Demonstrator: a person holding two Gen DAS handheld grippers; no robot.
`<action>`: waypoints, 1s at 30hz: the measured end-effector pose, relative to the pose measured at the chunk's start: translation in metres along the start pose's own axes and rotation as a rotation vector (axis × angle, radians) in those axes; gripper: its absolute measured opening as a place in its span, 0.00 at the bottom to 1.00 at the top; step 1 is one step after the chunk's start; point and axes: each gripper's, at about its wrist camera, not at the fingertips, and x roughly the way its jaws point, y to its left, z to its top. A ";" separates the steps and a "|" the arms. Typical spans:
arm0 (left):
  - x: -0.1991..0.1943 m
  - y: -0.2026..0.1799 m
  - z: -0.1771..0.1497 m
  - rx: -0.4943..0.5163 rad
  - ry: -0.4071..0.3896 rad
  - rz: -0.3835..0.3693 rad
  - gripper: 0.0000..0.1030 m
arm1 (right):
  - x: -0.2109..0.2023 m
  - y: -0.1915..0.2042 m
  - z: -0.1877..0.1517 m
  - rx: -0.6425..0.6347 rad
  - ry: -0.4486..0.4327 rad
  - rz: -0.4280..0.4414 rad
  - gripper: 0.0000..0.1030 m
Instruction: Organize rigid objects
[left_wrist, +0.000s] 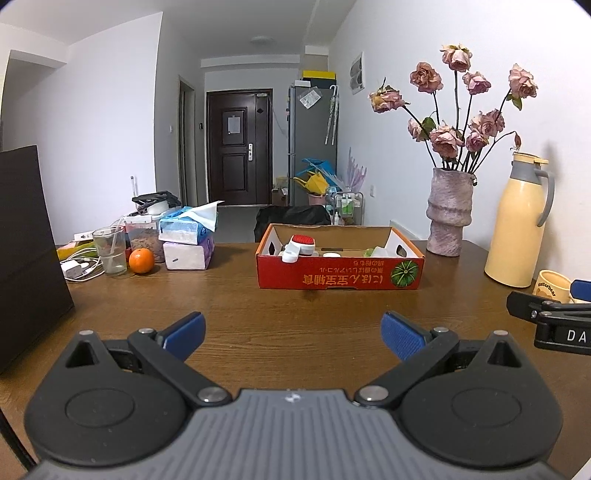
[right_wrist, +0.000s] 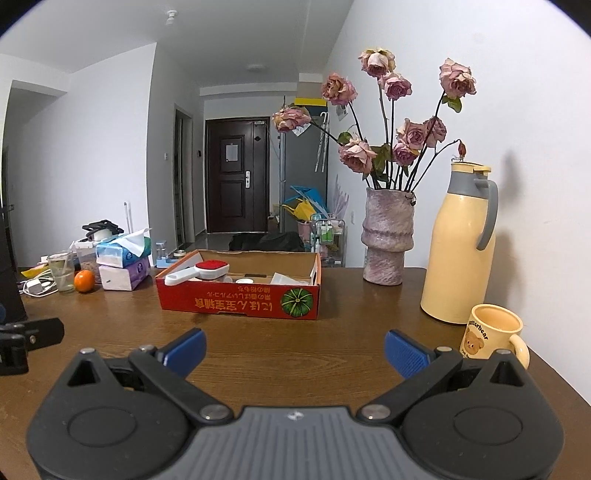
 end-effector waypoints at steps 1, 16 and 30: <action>-0.001 0.000 0.000 0.000 0.000 0.000 1.00 | 0.000 0.000 0.000 0.000 -0.001 -0.001 1.00; -0.001 0.000 -0.001 0.000 0.001 0.001 1.00 | -0.001 0.000 -0.001 0.002 0.001 -0.004 1.00; -0.001 0.000 -0.001 0.001 0.001 0.000 1.00 | -0.001 -0.001 -0.002 0.002 0.003 -0.004 1.00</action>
